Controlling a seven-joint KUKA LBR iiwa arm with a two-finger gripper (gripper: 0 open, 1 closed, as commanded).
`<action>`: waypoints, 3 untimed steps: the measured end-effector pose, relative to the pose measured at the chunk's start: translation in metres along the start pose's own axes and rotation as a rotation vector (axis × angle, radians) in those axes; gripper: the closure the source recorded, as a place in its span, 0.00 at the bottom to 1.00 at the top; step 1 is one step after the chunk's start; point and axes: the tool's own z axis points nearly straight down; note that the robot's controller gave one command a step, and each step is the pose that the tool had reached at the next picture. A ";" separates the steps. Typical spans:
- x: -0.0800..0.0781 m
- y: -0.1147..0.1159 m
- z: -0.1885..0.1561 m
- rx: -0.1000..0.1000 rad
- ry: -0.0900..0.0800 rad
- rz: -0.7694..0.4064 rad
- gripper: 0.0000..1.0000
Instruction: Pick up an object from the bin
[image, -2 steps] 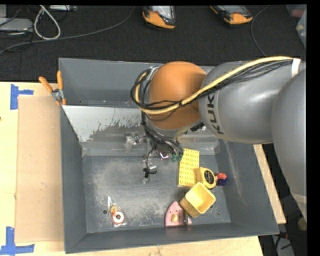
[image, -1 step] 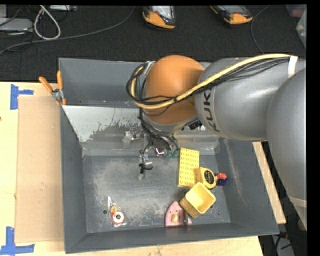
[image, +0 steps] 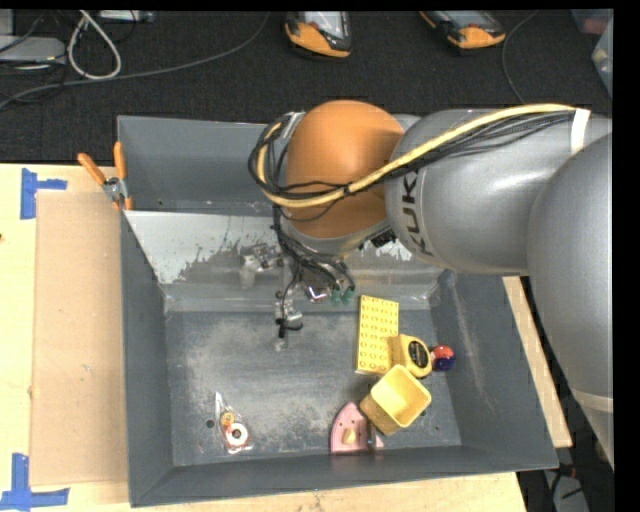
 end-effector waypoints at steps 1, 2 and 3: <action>-0.004 0.014 -0.009 0.001 0.000 0.010 0.00; 0.019 0.016 -0.008 0.000 0.003 -0.192 0.00; 0.006 0.033 -0.023 0.000 -0.003 -0.474 0.00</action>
Offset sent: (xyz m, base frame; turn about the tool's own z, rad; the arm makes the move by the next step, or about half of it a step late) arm -0.0215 0.0084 0.0088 -0.1928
